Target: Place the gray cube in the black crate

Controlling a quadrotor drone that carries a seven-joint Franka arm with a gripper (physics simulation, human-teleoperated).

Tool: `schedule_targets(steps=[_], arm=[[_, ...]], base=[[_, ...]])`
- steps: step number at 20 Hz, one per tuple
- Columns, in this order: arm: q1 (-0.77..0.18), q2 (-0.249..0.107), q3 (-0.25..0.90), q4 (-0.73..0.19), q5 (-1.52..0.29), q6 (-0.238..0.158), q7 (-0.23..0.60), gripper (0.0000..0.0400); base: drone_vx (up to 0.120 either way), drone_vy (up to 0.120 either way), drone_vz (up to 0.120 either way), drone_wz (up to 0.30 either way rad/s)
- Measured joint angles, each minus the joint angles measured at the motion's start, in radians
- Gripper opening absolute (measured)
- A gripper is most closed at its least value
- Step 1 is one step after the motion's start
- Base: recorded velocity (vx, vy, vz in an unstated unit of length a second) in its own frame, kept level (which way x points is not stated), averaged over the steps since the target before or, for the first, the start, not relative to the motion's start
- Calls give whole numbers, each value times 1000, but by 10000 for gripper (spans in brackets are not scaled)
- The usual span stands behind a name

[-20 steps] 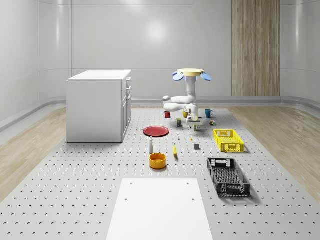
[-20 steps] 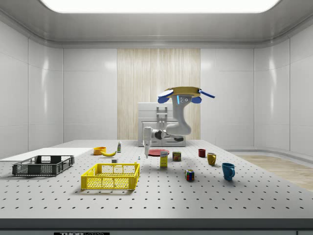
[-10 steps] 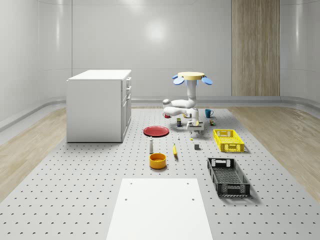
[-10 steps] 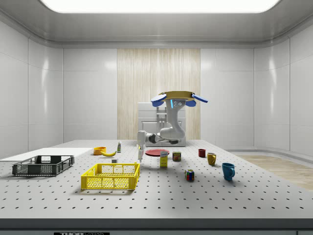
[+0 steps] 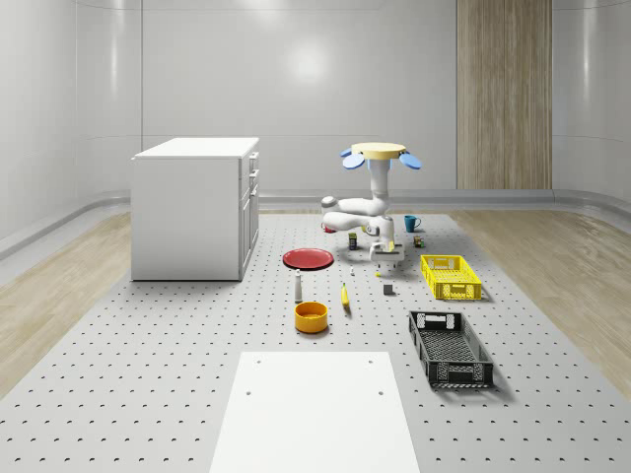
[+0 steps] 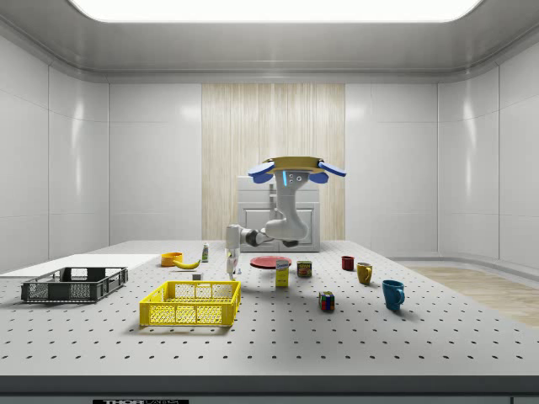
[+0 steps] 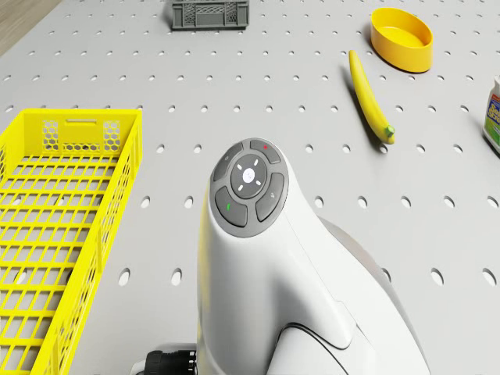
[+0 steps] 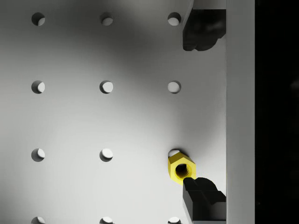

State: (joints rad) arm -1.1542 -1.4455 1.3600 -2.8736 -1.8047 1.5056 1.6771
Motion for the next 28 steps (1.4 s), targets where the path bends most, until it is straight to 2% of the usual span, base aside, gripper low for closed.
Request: schedule_targets(steps=[6, 16, 22, 25, 28], arm=[[-3, -12, 2, 1, 5, 12, 2, 400], [-7, -31, 5, 1, 13, 29, 6, 400], [-9, -41, 7, 2, 17, 38, 8, 400], [-10, -46, 7, 2, 19, 43, 8, 400], [-11, -50, 8, 2, 21, 47, 9, 400]], base=[[120, 0, -67, 0], [120, -28, 0, 0], [80, 0, 0, 0], [0, -67, 0, 0], [120, 0, 0, 0]])
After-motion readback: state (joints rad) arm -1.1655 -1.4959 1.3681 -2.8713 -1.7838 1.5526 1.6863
